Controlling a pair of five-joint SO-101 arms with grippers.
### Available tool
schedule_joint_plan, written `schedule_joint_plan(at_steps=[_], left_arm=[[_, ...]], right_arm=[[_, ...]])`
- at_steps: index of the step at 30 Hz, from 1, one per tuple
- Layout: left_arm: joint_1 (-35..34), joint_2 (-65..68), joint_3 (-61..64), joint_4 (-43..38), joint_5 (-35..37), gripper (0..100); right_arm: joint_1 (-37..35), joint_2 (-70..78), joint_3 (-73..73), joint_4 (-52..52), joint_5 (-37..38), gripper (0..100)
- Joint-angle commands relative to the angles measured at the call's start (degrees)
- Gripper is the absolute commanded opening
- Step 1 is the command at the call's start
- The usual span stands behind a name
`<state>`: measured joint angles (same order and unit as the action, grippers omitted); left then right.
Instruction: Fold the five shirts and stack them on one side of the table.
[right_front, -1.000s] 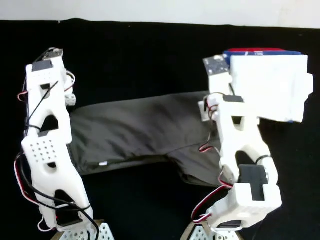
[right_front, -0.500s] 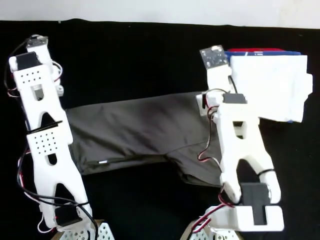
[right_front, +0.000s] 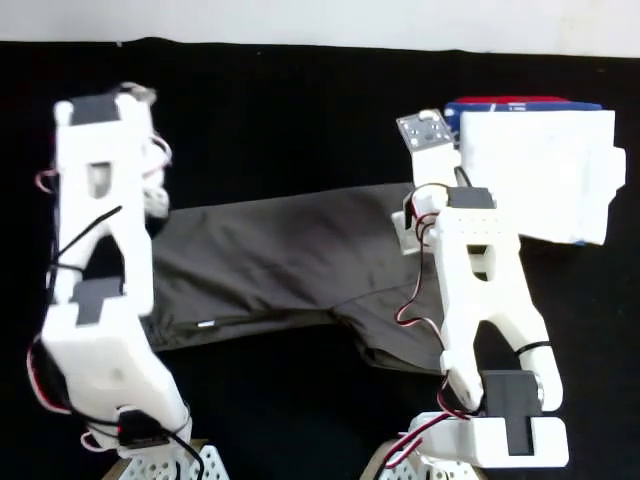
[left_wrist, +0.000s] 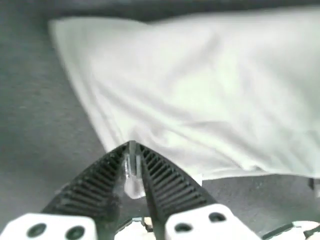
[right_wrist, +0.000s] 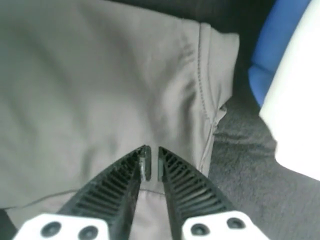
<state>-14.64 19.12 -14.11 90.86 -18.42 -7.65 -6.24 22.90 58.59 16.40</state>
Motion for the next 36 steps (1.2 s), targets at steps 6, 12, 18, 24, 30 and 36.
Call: schedule_joint_plan(at_steps=[6,12,18,24,30,36], left_arm=[[2.8,-20.1,41.5,-22.2,0.8,1],[2.7,-26.1,53.6,-26.7,0.8,1],[-1.3,-29.1,64.6,-38.2,0.5,1],[-6.1,-29.8,66.6,-40.9,0.8,1],[-6.1,-29.5,67.3,-41.1,0.9,1],[-6.1,-29.5,67.3,-41.1,0.9,1]], right_arm=[[-0.7,-3.7,-0.3,6.3,-0.2,3.7],[-2.6,-14.1,4.1,11.7,-0.2,3.7],[-10.7,-27.6,20.5,10.6,-0.2,3.7],[-12.9,-32.7,33.1,2.9,-0.2,3.7],[-12.9,-27.3,36.9,-3.0,-0.2,3.7],[-13.8,-23.9,36.5,-2.8,-0.1,3.7]])
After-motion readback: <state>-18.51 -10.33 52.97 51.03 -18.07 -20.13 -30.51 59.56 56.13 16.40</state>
